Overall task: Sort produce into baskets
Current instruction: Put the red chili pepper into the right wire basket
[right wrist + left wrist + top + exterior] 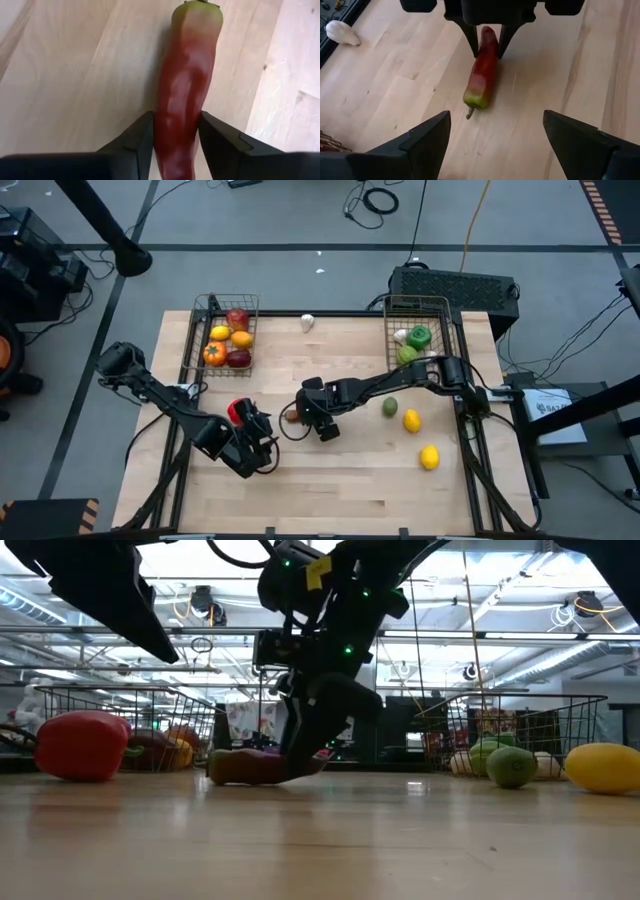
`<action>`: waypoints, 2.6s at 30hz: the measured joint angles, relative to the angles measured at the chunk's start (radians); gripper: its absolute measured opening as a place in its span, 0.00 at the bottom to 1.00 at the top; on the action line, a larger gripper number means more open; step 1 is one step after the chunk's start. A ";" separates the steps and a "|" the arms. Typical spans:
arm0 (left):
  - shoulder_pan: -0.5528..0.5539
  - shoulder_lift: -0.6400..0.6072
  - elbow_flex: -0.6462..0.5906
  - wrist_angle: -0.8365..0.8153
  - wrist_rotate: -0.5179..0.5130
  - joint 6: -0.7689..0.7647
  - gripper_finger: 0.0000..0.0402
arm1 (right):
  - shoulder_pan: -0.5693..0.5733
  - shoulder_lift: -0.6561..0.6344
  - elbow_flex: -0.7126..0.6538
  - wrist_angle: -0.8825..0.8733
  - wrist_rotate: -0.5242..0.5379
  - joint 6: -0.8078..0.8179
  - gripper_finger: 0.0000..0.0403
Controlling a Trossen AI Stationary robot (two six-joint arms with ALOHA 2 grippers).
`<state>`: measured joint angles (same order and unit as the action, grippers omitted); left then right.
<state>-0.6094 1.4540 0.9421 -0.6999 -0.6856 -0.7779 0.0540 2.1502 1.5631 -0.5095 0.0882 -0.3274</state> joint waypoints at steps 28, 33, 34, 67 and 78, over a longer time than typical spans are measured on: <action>-0.002 0.000 0.000 -0.016 -0.004 -0.012 0.81 | 0.000 -0.149 0.001 -0.272 0.076 0.114 0.29; -0.017 0.000 0.000 -0.056 -0.003 -0.063 0.81 | 0.000 -0.253 0.000 -0.441 0.134 0.194 0.29; -0.023 0.000 0.000 -0.059 -0.002 -0.075 0.81 | 0.000 -0.276 0.000 -0.472 0.147 0.211 0.29; -0.105 0.000 0.000 -0.072 -0.144 -0.124 0.81 | -0.352 -0.789 -0.433 -0.731 0.700 0.941 0.29; -0.105 0.000 0.000 -0.078 -0.172 -0.103 0.81 | -0.402 -0.789 -0.613 -0.593 0.602 0.897 0.29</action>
<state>-0.7139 1.4540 0.9421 -0.7776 -0.8574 -0.8806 -0.3481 1.3609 0.9504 -1.1027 0.6899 0.5698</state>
